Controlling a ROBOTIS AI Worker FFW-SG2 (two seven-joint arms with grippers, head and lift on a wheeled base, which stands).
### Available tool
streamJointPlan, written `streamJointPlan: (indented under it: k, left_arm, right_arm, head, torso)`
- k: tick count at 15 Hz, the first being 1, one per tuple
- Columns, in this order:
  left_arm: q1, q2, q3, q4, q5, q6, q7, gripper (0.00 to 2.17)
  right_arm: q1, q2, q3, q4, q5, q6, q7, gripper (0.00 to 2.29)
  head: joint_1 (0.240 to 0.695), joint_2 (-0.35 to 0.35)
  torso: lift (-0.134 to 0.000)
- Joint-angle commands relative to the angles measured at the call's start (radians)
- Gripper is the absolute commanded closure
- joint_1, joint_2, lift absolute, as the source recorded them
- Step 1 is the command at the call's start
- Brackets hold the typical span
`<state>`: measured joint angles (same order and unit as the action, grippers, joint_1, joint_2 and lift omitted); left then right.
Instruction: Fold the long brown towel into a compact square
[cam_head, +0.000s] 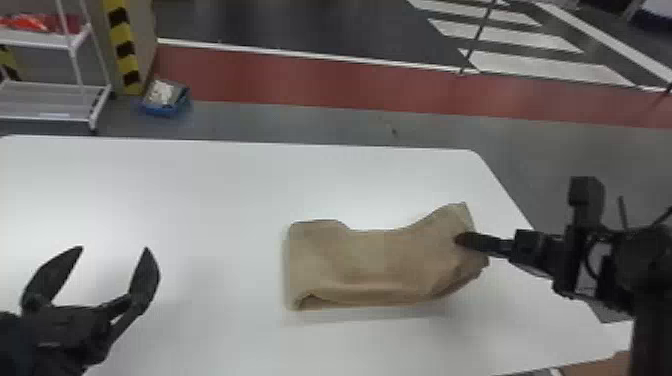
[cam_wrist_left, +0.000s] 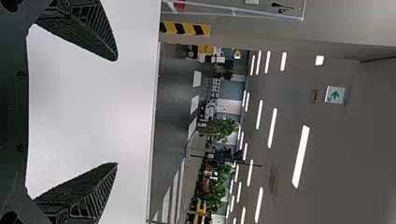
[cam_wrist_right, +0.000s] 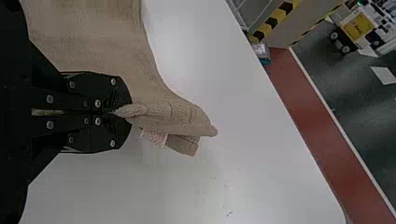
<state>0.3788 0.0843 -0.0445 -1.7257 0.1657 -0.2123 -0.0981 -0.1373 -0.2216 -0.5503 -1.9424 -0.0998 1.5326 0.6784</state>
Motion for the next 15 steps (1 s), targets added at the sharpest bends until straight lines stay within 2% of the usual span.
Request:
streamJointPlan:
  k: [1, 4, 8, 10, 11, 12, 14, 15]
  left_arm:
    - [0.000, 0.000, 0.000, 0.000, 0.000, 0.000, 0.000, 0.08]
    - [0.000, 0.002, 0.002, 0.000, 0.002, 0.000, 0.000, 0.08]
    - [0.000, 0.002, 0.003, 0.000, 0.005, 0.000, 0.000, 0.08]
    - [-0.001, 0.003, 0.005, 0.001, 0.009, 0.003, 0.000, 0.08]
    - [-0.003, 0.002, 0.005, 0.003, 0.009, 0.000, 0.000, 0.08]
    - [-0.005, 0.003, 0.005, 0.008, 0.009, 0.000, 0.000, 0.08]
    - [-0.008, 0.003, 0.005, 0.012, 0.009, 0.000, -0.002, 0.08]
    - [-0.009, 0.002, 0.003, 0.017, 0.009, 0.000, -0.002, 0.08]
  right_arm:
    - [0.002, 0.028, 0.030, -0.104, -0.008, 0.040, 0.001, 1.92]
    - [0.015, 0.085, 0.118, -0.217, 0.000, 0.040, 0.001, 1.92]
    - [0.033, 0.157, 0.273, -0.273, 0.057, 0.040, 0.001, 1.92]
    - [0.051, 0.180, 0.362, -0.273, 0.101, 0.040, 0.000, 1.92]
    - [0.058, 0.186, 0.395, -0.273, 0.117, 0.040, 0.000, 1.92]
    - [0.061, 0.196, 0.429, -0.273, 0.132, 0.040, -0.002, 1.92]
    - [0.062, 0.203, 0.489, -0.260, 0.180, 0.040, -0.013, 1.90]
    - [0.065, 0.203, 0.507, -0.240, 0.192, 0.040, -0.020, 1.65]
  head:
    - [0.695, -0.232]
    - [0.695, -0.185]
    - [0.695, -0.091]
    - [0.695, -0.048]
    - [0.695, -0.010]
    - [0.695, -0.010]
    - [0.695, 0.038]
    - [0.695, 0.052]
  torso:
    - [-0.123]
    - [-0.123]
    - [-0.123]
    - [-0.123]
    - [-0.123]
    - [-0.123]
    - [-0.123]
    - [-0.123]
